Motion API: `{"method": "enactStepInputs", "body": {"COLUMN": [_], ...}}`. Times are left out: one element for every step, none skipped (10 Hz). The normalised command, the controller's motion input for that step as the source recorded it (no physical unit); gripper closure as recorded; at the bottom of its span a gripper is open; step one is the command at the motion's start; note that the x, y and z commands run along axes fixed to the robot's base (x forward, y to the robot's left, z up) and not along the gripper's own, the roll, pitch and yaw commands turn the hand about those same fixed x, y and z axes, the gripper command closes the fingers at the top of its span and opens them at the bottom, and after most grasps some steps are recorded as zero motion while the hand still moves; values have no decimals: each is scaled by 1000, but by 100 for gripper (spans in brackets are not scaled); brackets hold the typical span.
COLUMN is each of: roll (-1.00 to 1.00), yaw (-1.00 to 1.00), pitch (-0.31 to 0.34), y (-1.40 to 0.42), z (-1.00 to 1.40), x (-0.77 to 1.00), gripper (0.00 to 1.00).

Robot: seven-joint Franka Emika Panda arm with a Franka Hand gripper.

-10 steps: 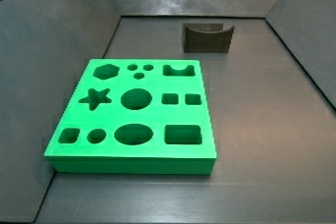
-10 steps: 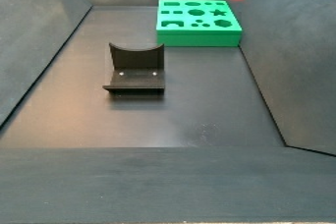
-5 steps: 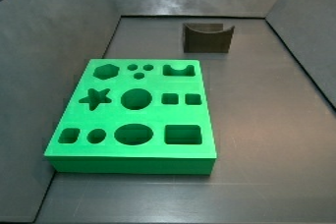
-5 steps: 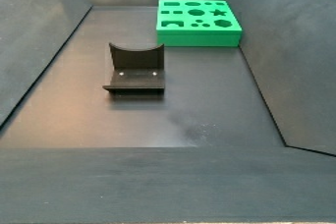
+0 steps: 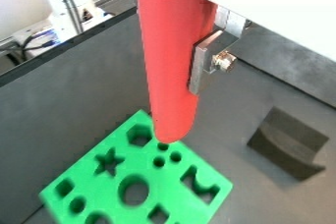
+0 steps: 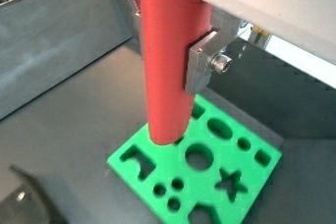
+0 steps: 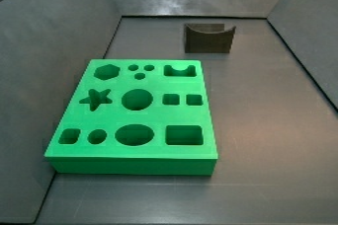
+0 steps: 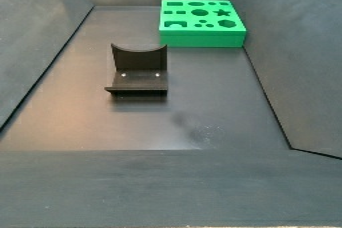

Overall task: Pick up the oval object. Move up. Move to above the board. Insert the oval object.
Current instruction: Move to above the board, then insert the oval object.

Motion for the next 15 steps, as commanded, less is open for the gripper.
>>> {"method": "enactStepInputs", "body": {"roll": [68,66,0,0,-24,-46,-27,0,0,0,0,0,0,0,0], "yaw": [9,9,0,0,-186,-571,-903,-1000,-1000,-1000,-1000,-1000,-1000,-1000,-1000], "pitch": [137,118,-11,-30,-86,-163,-166,-91,-64,-40,-19,-16,-17,-16,-16], "y": [-295,-187,0,0,0,0,0,0,0,0,0,0,0,0,0], "z": [76,55,-34,-6,0,0,0,0,0,0,0,0,0,0,0], "x": [206,140,0,0,0,0,0,0,0,0,0,0,0,0,0], "gripper": [100,100,100,100,100,100,100,100,100,100,100,100,100,100,100]}}
